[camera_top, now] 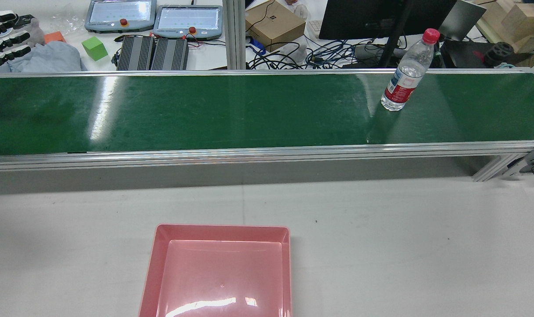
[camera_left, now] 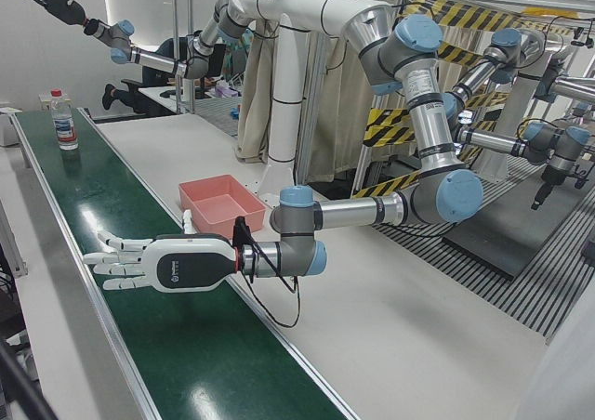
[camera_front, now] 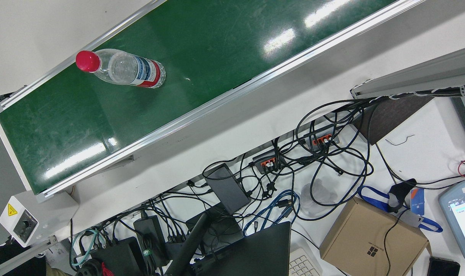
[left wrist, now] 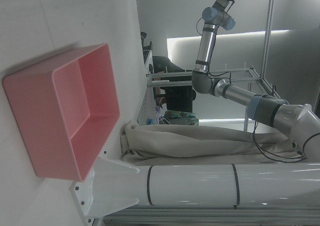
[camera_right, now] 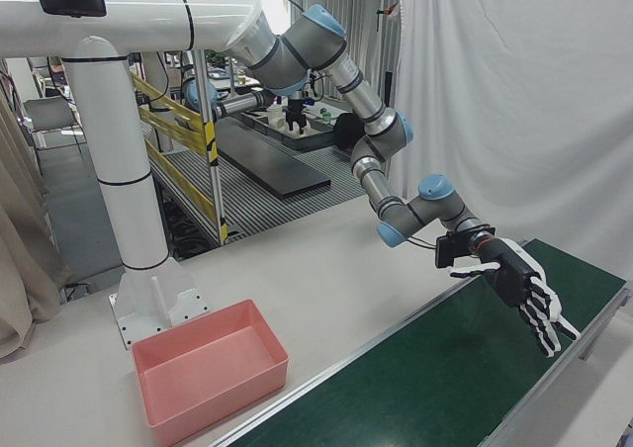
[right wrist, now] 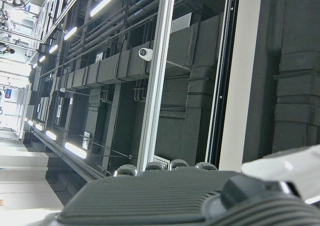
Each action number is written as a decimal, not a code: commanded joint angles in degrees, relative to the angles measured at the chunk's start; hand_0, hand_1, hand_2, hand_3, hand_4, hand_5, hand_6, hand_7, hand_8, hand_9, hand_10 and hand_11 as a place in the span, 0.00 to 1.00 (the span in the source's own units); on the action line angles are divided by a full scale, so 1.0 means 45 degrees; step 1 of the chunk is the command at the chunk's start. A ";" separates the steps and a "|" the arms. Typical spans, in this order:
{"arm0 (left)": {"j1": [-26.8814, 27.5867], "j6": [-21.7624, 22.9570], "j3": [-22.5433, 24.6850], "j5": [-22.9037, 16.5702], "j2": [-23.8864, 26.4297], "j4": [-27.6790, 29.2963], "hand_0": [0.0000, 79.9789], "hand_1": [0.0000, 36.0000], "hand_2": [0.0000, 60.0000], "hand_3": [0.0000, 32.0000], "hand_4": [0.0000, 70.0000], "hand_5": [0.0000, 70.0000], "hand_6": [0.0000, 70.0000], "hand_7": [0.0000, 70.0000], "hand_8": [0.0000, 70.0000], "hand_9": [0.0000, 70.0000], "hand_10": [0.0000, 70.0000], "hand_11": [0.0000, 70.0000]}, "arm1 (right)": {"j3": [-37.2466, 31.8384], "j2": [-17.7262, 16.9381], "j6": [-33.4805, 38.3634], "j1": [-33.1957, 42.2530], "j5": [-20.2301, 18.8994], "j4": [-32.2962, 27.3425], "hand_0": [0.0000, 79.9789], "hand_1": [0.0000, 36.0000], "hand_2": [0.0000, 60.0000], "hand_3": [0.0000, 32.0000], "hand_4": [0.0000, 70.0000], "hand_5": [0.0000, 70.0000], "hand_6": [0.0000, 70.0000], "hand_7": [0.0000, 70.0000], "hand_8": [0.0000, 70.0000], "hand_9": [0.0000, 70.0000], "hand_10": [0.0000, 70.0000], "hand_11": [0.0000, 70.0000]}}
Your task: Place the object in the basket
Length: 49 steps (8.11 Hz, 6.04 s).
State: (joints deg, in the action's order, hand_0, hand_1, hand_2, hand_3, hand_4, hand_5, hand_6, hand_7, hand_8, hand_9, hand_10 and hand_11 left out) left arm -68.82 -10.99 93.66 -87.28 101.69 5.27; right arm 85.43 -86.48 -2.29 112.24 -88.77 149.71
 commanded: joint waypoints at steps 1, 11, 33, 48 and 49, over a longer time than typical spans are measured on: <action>0.0000 0.0000 -0.0013 0.0000 0.0000 0.0000 0.83 0.38 0.00 0.28 0.07 0.37 0.07 0.02 0.14 0.16 0.08 0.15 | 0.0000 0.0000 0.0000 0.0000 0.0000 -0.0007 0.00 0.00 0.00 0.00 0.00 0.00 0.00 0.00 0.00 0.00 0.00 0.00; -0.0020 -0.0019 -0.0033 0.0000 0.0000 -0.0020 0.85 0.38 0.00 0.28 0.05 0.31 0.08 0.05 0.14 0.17 0.08 0.14 | 0.0000 0.0000 0.0000 0.0000 0.0000 -0.0007 0.00 0.00 0.00 0.00 0.00 0.00 0.00 0.00 0.00 0.00 0.00 0.00; -0.0155 -0.0626 -0.0248 0.0000 -0.0019 0.0000 0.80 0.34 0.00 0.26 0.04 0.35 0.07 0.04 0.15 0.18 0.08 0.15 | 0.0000 0.0000 0.0000 0.0000 0.0000 0.0012 0.00 0.00 0.00 0.00 0.00 0.00 0.00 0.00 0.00 0.00 0.00 0.00; -0.0215 -0.0586 -0.0111 0.0000 -0.0019 0.0000 0.81 0.36 0.00 0.29 0.03 0.36 0.07 0.04 0.14 0.17 0.08 0.14 | -0.0019 0.0000 0.0000 0.0000 0.0000 -0.0007 0.00 0.00 0.00 0.00 0.00 0.00 0.00 0.00 0.00 0.00 0.00 0.00; -0.0215 -0.0605 -0.0149 0.0000 -0.0019 0.0000 0.81 0.36 0.00 0.29 0.03 0.36 0.07 0.04 0.14 0.18 0.08 0.15 | -0.0019 0.0000 0.0000 -0.0019 0.0000 -0.0007 0.00 0.00 0.00 0.00 0.00 0.00 0.00 0.00 0.00 0.00 0.00 0.00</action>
State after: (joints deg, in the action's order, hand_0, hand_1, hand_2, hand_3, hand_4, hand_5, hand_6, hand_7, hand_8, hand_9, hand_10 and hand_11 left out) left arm -69.84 -13.62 93.16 -87.28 101.62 5.27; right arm 85.41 -86.48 -2.28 112.24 -88.77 149.68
